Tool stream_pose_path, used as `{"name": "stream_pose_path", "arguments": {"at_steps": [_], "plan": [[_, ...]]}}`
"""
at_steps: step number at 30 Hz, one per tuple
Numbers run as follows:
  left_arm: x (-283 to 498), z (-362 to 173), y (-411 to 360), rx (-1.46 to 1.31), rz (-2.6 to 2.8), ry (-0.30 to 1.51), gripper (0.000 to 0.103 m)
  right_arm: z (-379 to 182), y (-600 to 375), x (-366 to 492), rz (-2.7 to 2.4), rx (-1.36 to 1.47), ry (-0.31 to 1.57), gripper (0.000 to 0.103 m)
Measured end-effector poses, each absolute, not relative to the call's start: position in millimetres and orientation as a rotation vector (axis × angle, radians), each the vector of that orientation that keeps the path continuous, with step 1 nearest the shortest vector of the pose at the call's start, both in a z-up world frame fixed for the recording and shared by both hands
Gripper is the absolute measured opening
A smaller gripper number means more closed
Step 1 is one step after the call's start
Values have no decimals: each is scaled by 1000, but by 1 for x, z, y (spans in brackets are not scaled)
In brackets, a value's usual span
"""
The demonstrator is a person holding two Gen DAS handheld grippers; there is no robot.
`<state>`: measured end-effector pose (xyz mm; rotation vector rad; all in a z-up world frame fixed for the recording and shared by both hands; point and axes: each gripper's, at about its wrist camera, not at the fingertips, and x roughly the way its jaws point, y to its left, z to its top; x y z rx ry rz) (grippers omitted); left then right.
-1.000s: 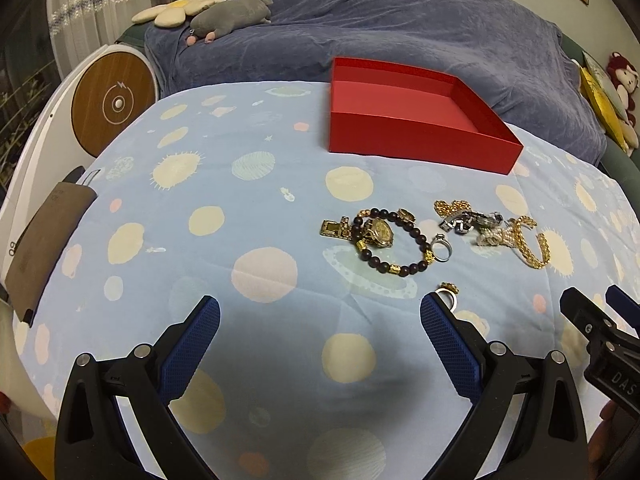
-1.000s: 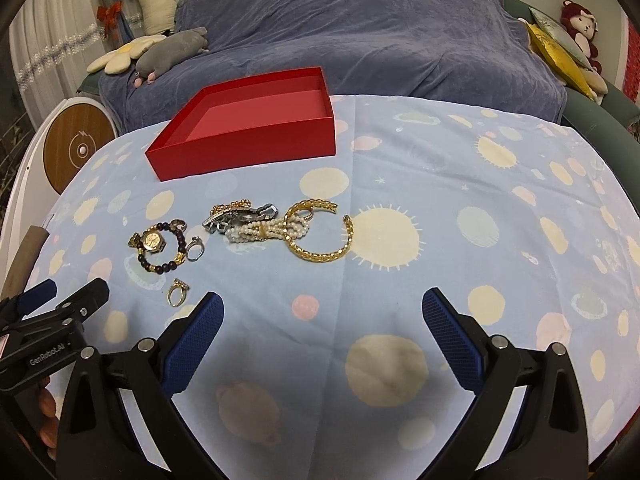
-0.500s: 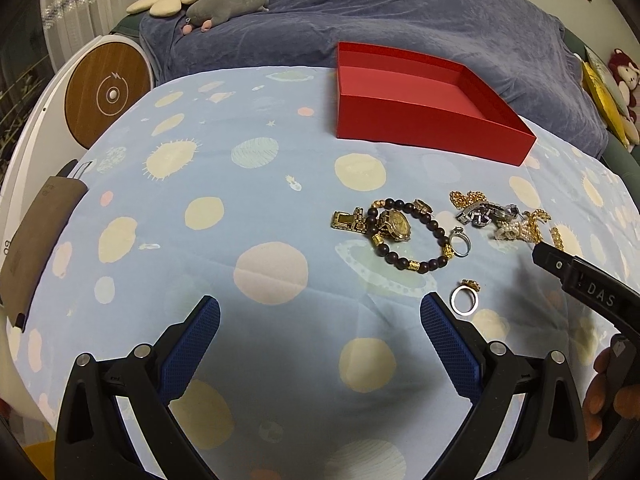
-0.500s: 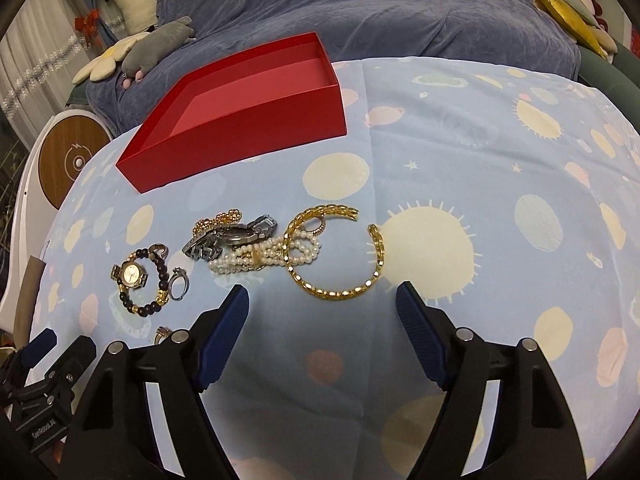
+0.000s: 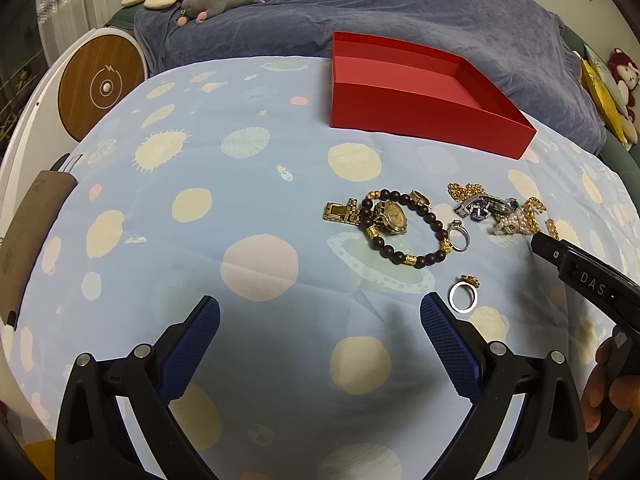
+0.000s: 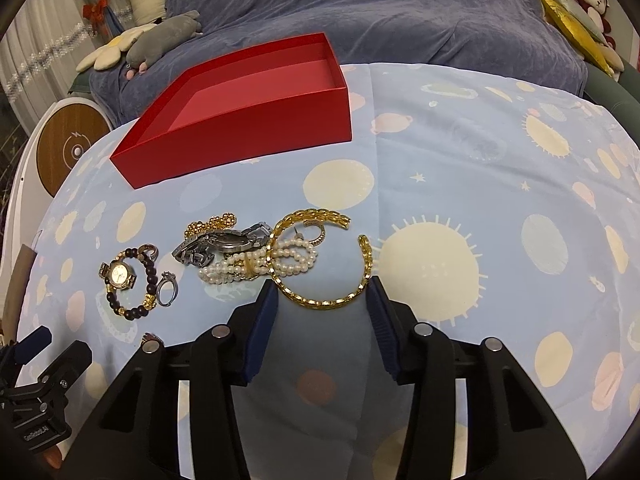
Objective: Organize jewelry
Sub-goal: 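Lower the right gripper onto the gold cuff bracelet and close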
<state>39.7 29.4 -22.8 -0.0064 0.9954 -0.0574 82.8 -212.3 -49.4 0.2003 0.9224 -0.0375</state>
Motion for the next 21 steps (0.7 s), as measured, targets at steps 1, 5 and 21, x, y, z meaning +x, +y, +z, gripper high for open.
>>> {"name": "stream_pose_path", "arguments": {"at_steps": [1, 5, 21], "plan": [[40, -23, 29, -7, -56, 995, 98, -49, -212, 82, -34, 204, 923, 39], [40, -24, 29, -2, -53, 993, 98, -49, -214, 82, -21, 214, 935, 16], [48, -22, 29, -24, -60, 990, 98, -51, -214, 121, -9, 283, 921, 51]]}}
